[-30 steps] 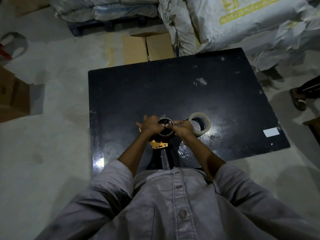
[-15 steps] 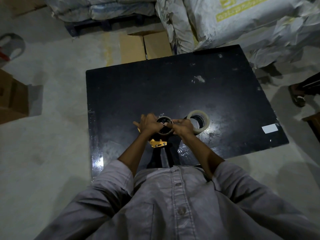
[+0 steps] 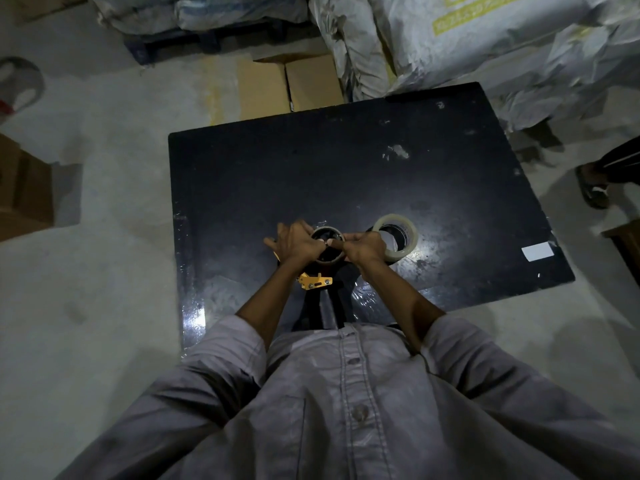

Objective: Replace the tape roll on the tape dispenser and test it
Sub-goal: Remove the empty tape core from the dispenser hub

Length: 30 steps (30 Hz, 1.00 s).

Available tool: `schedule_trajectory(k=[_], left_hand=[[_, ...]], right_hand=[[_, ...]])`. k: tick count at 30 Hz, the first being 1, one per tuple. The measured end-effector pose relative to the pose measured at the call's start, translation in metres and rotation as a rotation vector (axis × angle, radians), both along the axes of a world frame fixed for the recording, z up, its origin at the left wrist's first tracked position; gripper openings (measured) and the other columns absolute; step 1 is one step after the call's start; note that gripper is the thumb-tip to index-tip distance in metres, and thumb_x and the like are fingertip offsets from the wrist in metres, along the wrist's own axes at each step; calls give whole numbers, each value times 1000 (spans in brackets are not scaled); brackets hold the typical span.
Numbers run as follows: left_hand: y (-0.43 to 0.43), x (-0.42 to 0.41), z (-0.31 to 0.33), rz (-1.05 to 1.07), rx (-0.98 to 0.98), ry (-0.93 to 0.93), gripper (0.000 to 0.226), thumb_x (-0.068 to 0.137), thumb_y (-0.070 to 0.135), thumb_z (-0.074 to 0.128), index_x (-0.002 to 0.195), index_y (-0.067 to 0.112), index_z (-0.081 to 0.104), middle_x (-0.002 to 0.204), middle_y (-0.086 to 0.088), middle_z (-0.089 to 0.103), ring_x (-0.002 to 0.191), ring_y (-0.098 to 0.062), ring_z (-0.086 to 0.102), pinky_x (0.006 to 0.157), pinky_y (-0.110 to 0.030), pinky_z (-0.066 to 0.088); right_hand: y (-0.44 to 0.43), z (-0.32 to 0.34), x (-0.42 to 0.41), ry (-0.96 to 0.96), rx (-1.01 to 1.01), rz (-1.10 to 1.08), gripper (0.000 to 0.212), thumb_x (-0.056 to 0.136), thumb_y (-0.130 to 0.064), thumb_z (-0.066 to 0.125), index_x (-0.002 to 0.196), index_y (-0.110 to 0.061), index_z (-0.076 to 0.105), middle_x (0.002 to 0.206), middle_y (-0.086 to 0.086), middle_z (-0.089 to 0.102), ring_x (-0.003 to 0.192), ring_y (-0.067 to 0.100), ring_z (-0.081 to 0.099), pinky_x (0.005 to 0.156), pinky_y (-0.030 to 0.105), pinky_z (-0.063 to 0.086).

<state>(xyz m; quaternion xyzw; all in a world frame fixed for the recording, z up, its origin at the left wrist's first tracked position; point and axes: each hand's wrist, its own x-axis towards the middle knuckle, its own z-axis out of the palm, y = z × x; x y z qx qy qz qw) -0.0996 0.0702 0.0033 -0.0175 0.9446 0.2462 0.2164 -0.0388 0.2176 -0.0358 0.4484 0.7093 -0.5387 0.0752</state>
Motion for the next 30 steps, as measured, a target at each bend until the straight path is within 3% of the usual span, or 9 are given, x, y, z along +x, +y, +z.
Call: schedule_trajectory(k=[6, 13, 24, 28, 30], left_hand=[[0, 3, -1, 38, 0, 50, 28, 73, 39, 85, 96, 30, 70, 102, 14, 71, 128, -20, 51, 105, -49, 30], [-1, 5, 2, 56, -7, 92, 30, 72, 38, 88, 95, 30, 70, 100, 14, 69, 125, -19, 52, 103, -49, 29], [-6, -5, 10, 71, -25, 64, 34, 69, 43, 92, 87, 31, 66, 94, 12, 68, 118, -19, 58, 104, -47, 26], [-6, -15, 9, -57, -75, -2, 27, 79, 45, 88, 91, 26, 75, 103, 2, 75, 127, -27, 60, 116, -56, 23], [-4, -18, 12, -157, -128, -43, 31, 86, 50, 81, 97, 21, 77, 116, -6, 77, 141, -35, 52, 123, -63, 19]], right_hand=[[1, 1, -2, -23, 6, -12, 28, 70, -28, 109, 82, -24, 84, 81, -1, 85, 79, 16, 85, 83, 43, 72], [8, 12, -7, -42, -143, -38, 43, 67, -16, 110, 100, -8, 84, 90, 8, 86, 85, 23, 86, 81, 45, 73], [3, 15, -12, -33, -28, 42, 42, 68, -30, 109, 95, -19, 79, 94, 2, 84, 91, 21, 83, 86, 48, 72], [0, 11, -8, -6, 13, 69, 39, 73, -30, 106, 97, -19, 77, 97, 2, 83, 95, 23, 83, 88, 47, 71], [0, 9, -5, 11, -38, 32, 40, 74, -26, 106, 102, -19, 77, 102, 3, 84, 97, 23, 83, 87, 48, 71]])
